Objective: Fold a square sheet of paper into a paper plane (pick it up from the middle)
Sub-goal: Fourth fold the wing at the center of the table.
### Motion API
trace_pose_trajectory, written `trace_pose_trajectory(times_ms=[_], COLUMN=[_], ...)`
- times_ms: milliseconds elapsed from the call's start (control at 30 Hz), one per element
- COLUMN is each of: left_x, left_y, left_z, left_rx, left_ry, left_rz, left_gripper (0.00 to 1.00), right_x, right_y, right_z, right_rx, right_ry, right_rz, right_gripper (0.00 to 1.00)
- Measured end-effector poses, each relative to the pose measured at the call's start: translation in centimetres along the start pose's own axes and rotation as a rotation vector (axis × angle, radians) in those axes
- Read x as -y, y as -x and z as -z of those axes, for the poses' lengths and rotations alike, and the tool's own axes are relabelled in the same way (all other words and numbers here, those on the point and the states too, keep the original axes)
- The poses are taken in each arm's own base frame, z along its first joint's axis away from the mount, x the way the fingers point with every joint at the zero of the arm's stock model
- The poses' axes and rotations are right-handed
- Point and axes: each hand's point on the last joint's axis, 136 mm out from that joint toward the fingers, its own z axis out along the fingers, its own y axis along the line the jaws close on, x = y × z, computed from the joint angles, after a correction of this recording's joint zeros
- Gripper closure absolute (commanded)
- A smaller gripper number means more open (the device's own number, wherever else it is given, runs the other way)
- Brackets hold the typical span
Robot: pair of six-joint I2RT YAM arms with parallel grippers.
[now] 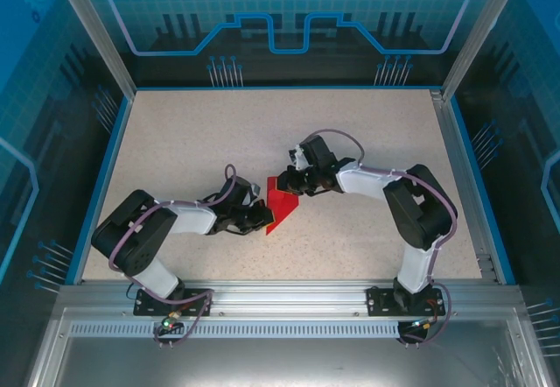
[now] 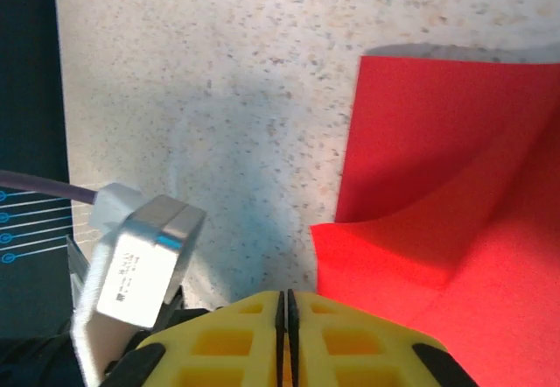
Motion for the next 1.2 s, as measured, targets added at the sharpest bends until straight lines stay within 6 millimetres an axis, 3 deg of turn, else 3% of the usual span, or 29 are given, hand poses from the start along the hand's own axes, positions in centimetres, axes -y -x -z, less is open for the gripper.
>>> trace_pose_trajectory(times_ms=[200, 467, 867, 1200], left_x=[0.0, 0.0, -0.1, -0.1], left_y=[0.0, 0.0, -0.1, -0.1], left_z=[0.0, 0.0, 0.0, 0.0], left_rx=[-0.003, -0.004, -0.006, -0.007], left_ry=[0.004, 0.006, 0.007, 0.005], left_rz=[-0.001, -0.001, -0.024, -0.033], left_gripper=[1.0, 1.0, 1.0, 1.0], right_x=[-0.1, 3.0, 3.4, 5.7], right_y=[-2.2, -4.3, -3.6, 1.3], right_z=[-2.0, -4.6, -4.5, -3.4], right_rx=[-0.055, -0.119, -0.122, -0.043], right_ry=[-0.012, -0.07, -0.054, -0.068], right_rz=[0.026, -0.013, -0.043, -0.084], right_gripper=[0.94, 0.95, 0.92, 0.91])
